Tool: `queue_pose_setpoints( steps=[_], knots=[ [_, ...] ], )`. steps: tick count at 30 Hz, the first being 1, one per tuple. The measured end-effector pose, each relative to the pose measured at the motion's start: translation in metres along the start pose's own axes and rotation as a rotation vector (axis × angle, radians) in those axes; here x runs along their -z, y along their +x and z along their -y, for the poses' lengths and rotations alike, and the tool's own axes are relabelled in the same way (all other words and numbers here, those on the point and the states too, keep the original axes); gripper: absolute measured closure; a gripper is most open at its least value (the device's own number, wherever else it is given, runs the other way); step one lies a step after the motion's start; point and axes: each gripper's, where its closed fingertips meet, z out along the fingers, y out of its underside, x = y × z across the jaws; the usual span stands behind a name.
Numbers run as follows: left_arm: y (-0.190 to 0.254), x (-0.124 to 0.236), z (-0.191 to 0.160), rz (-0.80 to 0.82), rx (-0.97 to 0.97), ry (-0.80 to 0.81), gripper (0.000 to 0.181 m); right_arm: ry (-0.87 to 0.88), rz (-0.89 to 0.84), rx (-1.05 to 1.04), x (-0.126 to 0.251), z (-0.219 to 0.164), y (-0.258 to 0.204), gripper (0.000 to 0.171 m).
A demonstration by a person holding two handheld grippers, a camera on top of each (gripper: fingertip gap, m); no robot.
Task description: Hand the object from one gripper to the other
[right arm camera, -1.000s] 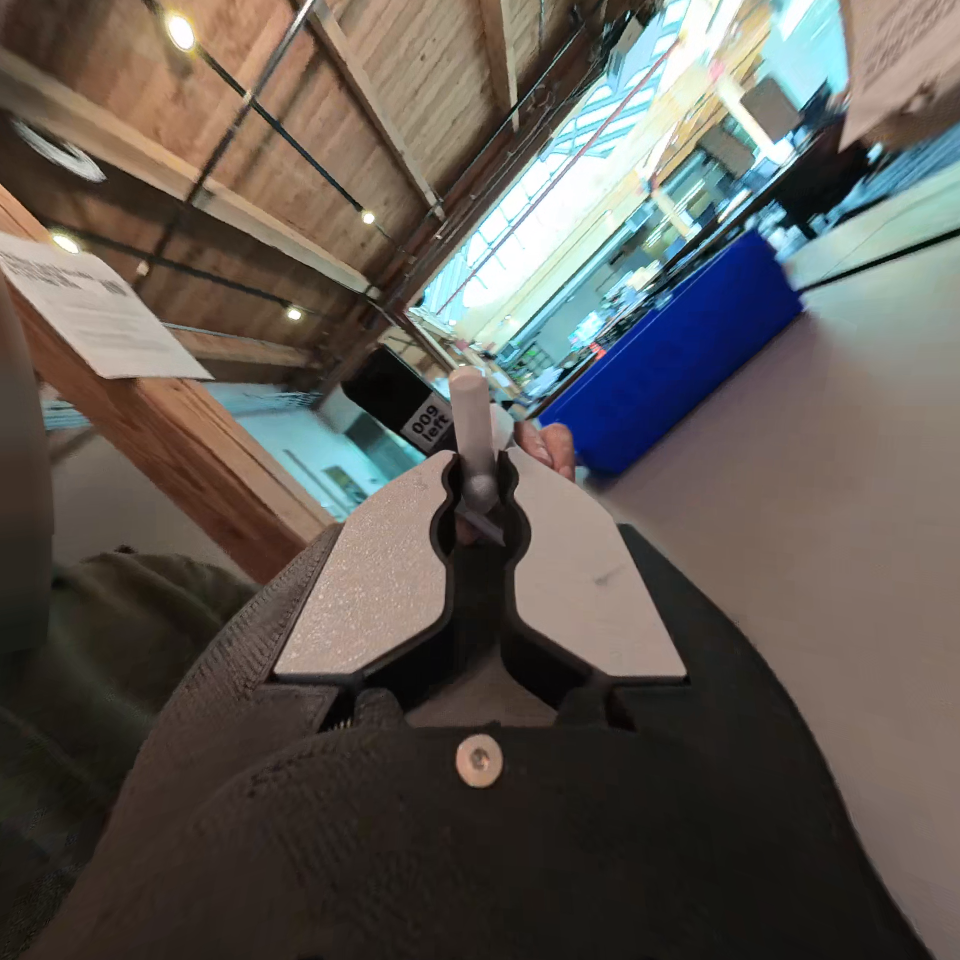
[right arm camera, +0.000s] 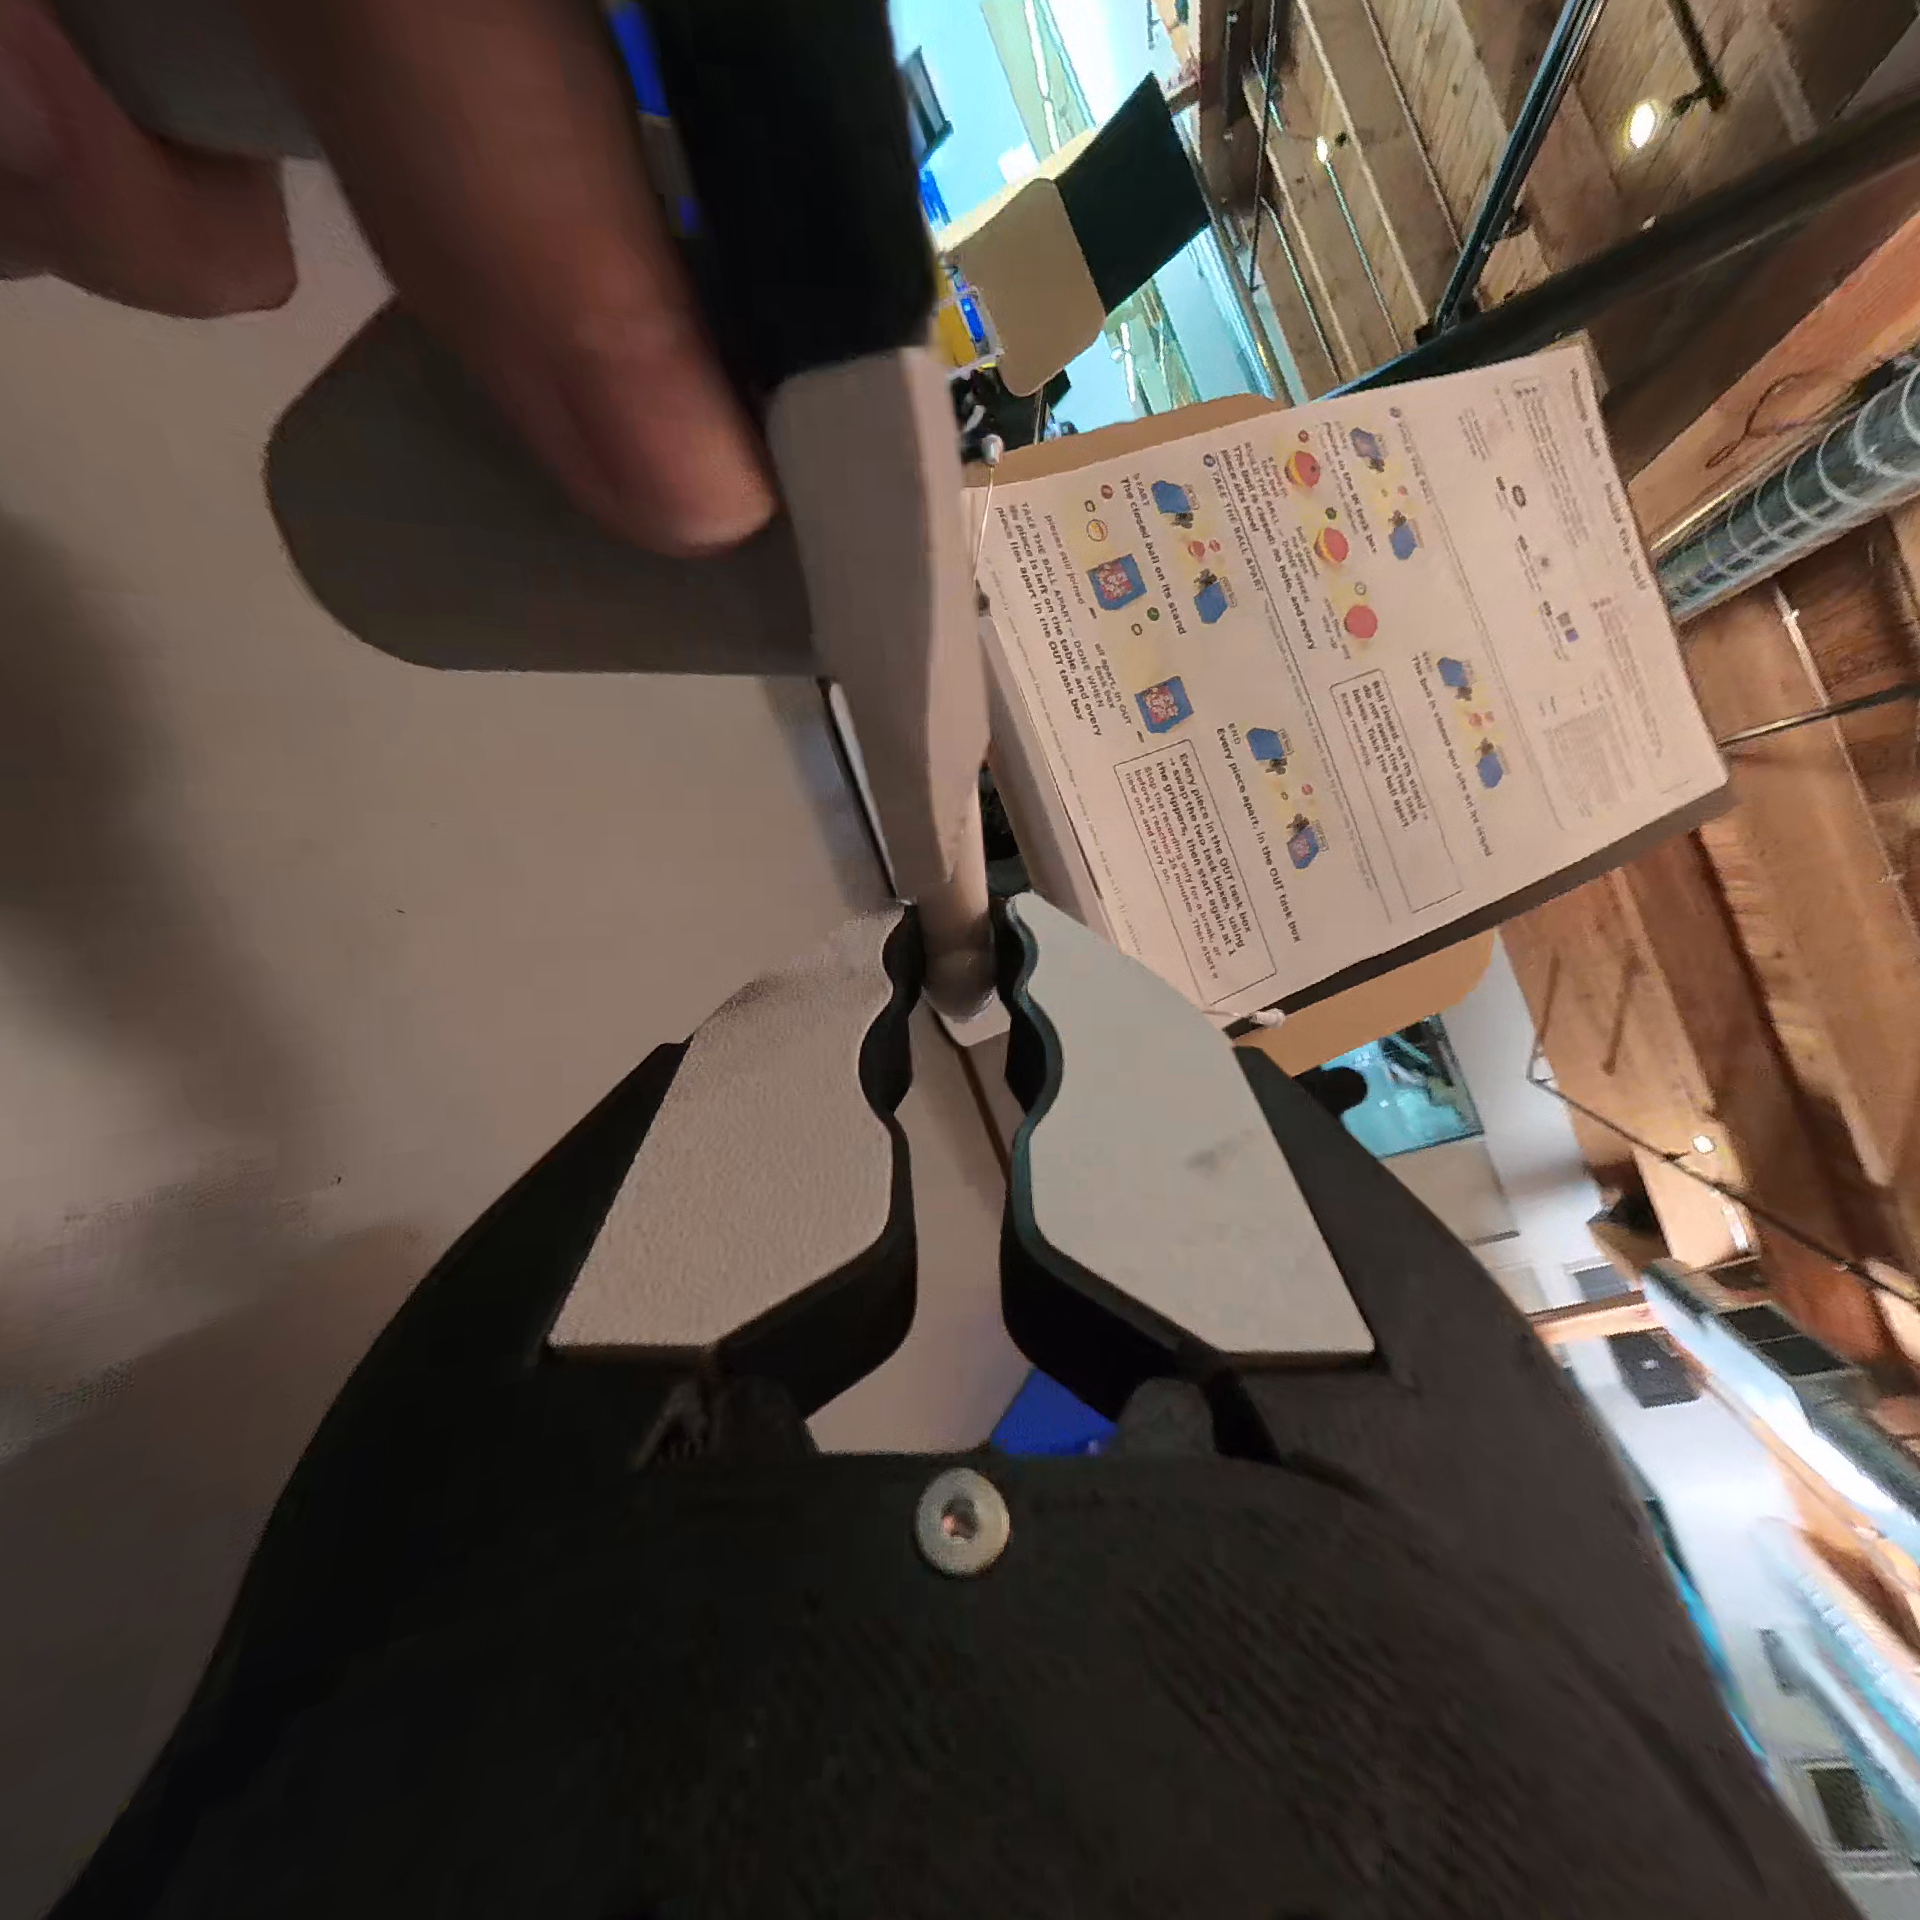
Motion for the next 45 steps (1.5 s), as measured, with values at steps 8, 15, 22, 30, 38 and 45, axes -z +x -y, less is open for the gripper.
queue_pose_setpoints(
  steps=[8,15,22,30,38,45],
  knots=[
    [-0.01,0.003,-0.004,0.048,-0.127,-0.009,0.168,0.042,0.024,-0.038,-0.003,0.007,-0.008,0.158],
    [-0.008,0.021,0.021,0.095,-0.599,0.15,0.168,0.378,0.518,-1.163,0.015,0.027,-0.003,0.117],
    [0.023,0.033,0.031,-0.011,-0.834,0.271,0.168,0.659,0.829,-1.74,0.035,0.032,0.024,0.142],
    [0.033,0.029,0.024,-0.048,-0.896,0.255,0.168,0.745,0.954,-1.776,0.045,0.049,0.023,0.154],
    [0.018,0.019,0.014,-0.032,-0.676,0.159,0.165,0.678,0.741,-1.484,0.041,0.04,0.023,0.158],
    [0.023,0.015,0.007,-0.36,0.139,0.067,0.13,0.723,0.42,-0.991,0.049,0.044,0.029,0.158]
  ],
)
